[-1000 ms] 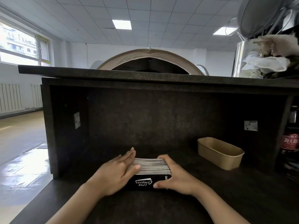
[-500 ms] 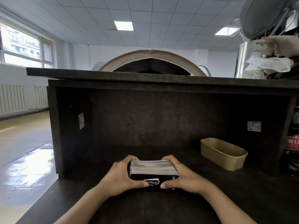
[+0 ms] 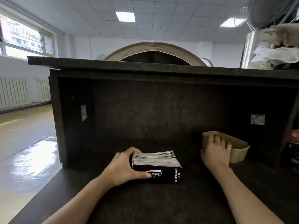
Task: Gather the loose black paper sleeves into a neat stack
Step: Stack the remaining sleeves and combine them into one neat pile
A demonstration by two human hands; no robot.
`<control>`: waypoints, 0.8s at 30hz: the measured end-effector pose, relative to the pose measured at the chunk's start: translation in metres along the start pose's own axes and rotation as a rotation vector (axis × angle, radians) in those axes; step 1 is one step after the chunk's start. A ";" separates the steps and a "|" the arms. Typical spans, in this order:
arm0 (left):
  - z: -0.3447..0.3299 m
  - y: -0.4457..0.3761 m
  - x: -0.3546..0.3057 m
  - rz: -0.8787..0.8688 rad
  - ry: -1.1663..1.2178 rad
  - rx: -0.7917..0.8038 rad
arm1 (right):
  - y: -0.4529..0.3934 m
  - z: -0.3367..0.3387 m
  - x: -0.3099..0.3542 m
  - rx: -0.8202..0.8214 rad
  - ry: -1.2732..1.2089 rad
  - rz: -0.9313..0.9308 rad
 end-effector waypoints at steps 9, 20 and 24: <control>0.004 0.001 -0.003 0.010 0.010 -0.063 | 0.003 0.023 0.002 -0.067 0.128 -0.010; 0.064 0.005 0.001 0.092 0.377 -0.327 | 0.042 0.025 0.092 0.090 -0.704 0.446; 0.077 0.006 0.004 0.093 0.482 -0.374 | 0.070 0.047 0.113 0.369 -0.940 0.514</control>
Point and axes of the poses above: each hand's wrist, its own y-axis away from the middle knuckle, its own z-axis out of the back of the hand, x = y × z, the point moved 10 cm from there along -y, towards the middle knuckle, and after that the axes turned 5 degrees about -x, right-handed, at the moved point
